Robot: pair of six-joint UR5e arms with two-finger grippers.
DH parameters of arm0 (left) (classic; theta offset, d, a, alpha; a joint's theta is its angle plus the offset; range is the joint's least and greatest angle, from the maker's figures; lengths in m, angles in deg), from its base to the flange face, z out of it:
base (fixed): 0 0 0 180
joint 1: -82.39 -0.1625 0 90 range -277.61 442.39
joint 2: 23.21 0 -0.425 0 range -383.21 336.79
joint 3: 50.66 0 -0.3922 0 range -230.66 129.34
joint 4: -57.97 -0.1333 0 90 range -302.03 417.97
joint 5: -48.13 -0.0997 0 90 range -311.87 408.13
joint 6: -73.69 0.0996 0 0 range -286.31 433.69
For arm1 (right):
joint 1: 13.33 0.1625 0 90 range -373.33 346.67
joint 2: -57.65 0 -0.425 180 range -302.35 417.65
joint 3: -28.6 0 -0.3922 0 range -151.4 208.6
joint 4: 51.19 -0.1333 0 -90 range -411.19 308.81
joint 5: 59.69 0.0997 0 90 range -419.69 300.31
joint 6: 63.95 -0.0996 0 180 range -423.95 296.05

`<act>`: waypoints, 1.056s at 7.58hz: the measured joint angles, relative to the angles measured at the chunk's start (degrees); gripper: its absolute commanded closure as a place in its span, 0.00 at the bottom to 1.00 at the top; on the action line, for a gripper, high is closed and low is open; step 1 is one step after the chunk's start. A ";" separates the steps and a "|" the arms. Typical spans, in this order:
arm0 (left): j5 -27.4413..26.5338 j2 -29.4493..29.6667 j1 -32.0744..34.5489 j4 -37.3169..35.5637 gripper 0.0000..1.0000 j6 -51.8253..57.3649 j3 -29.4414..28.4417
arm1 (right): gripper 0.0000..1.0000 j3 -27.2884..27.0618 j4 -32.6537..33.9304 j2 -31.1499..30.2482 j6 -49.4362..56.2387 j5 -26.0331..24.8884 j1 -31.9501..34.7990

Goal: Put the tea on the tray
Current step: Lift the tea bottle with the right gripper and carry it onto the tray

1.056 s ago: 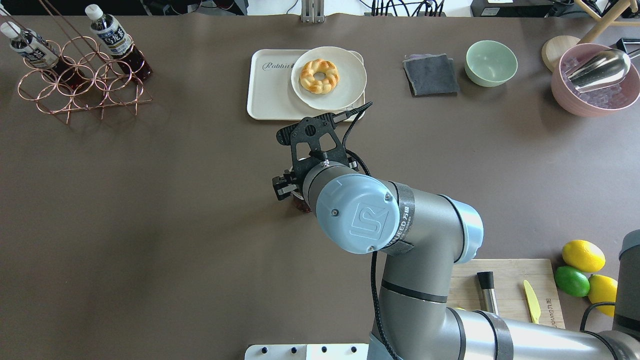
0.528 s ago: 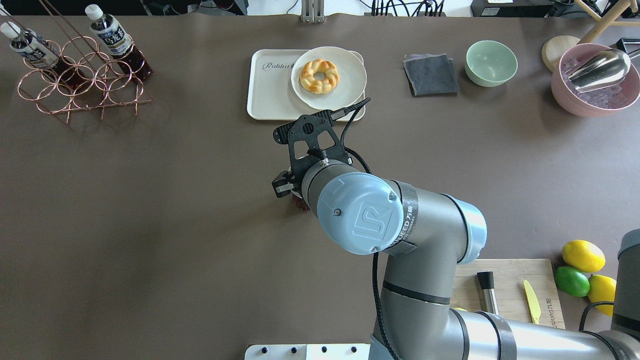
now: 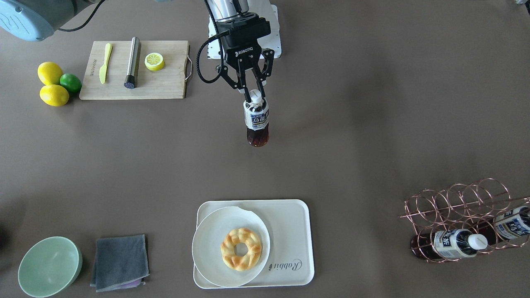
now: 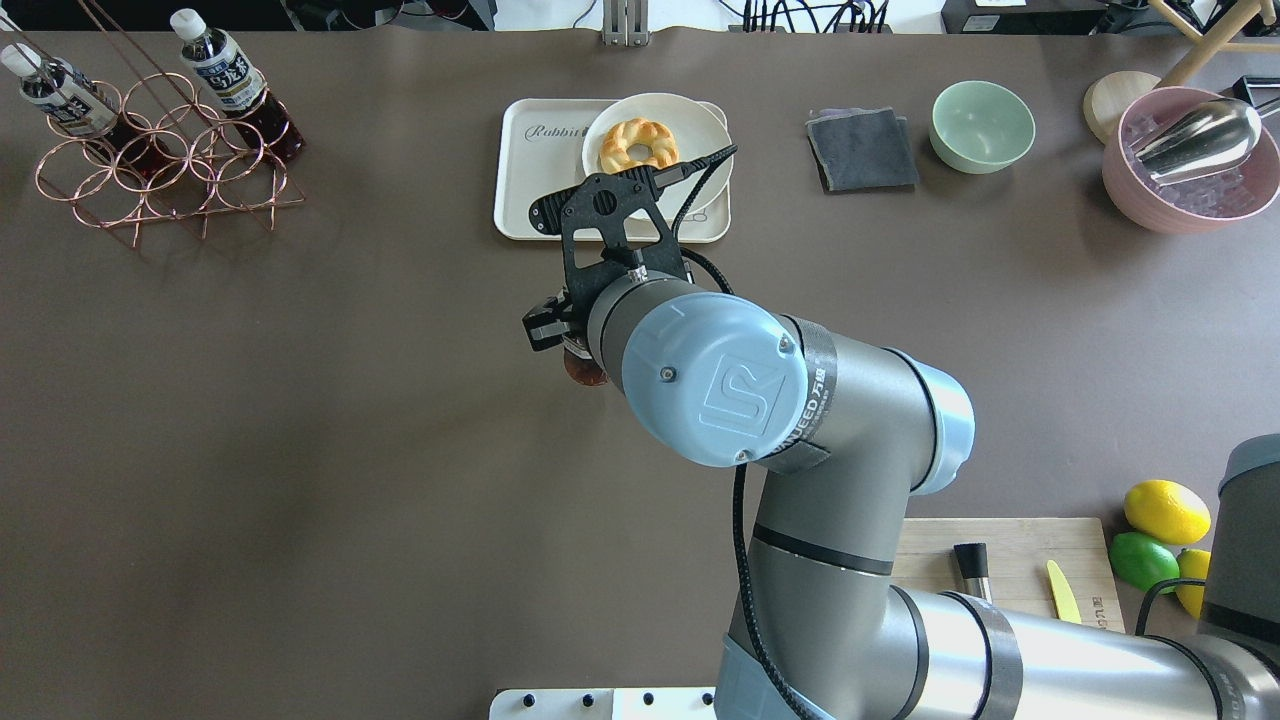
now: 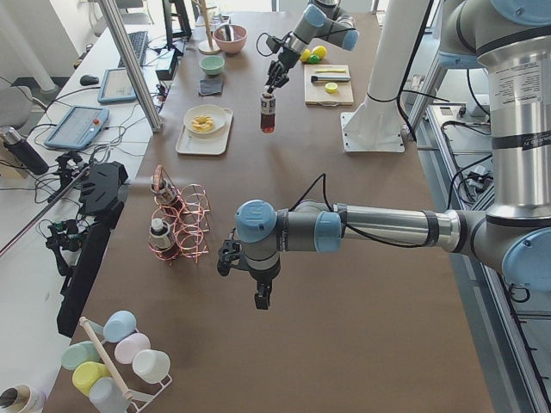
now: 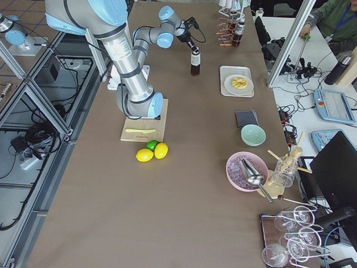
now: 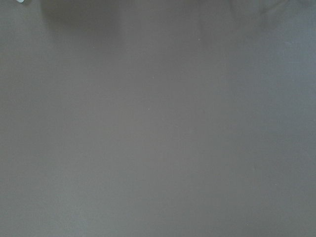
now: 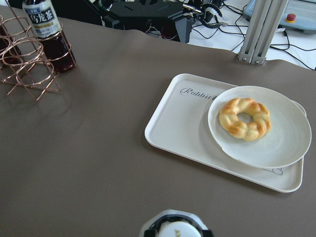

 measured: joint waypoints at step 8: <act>-0.05 -0.15 0.00 0.00 0.03 0.00 0.03 | 1.00 34.48 -3.48 24.98 -1.78 6.02 13.28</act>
